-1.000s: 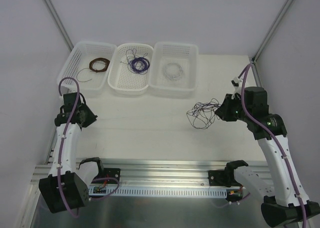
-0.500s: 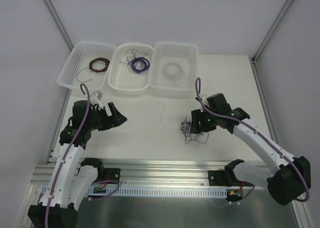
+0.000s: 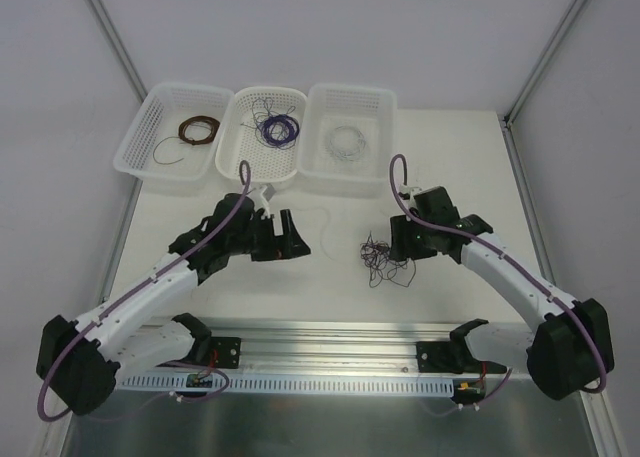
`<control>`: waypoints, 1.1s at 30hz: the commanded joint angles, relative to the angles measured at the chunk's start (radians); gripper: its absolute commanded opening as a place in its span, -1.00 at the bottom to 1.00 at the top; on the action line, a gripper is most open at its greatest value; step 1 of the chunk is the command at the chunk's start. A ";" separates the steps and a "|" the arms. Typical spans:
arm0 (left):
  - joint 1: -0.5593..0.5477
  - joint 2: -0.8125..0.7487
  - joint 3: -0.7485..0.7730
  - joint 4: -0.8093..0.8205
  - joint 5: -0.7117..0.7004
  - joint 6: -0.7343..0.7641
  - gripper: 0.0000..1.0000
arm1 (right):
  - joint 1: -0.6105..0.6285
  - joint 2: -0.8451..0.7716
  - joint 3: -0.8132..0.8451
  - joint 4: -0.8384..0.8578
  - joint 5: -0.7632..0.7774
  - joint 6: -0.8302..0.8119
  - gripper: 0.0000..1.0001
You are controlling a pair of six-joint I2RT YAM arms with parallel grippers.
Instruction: Untangle the cables
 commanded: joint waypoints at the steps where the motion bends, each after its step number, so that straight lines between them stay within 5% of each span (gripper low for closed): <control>1: -0.103 0.115 0.083 0.156 -0.112 -0.070 0.69 | -0.039 0.046 -0.048 0.076 0.030 0.036 0.09; 10: -0.275 0.567 0.372 0.227 -0.172 -0.082 0.61 | -0.107 0.153 -0.093 0.205 -0.037 0.030 0.05; 15: -0.299 0.735 0.472 0.231 -0.170 -0.090 0.51 | -0.107 0.180 -0.122 0.270 -0.090 0.038 -0.16; 19: -0.307 0.851 0.513 0.231 -0.198 -0.114 0.25 | -0.105 0.178 -0.130 0.279 -0.101 0.038 -0.49; 23: -0.308 0.910 0.530 0.233 -0.221 -0.142 -0.26 | -0.076 0.115 -0.116 0.224 -0.091 0.029 -0.92; 29: -0.308 0.928 0.518 0.231 -0.279 -0.148 -1.00 | -0.058 -0.052 -0.030 0.052 -0.070 0.006 -0.99; 33: -0.308 0.902 0.473 0.230 -0.334 -0.140 -1.00 | -0.058 -0.158 0.053 -0.060 -0.059 -0.016 -0.99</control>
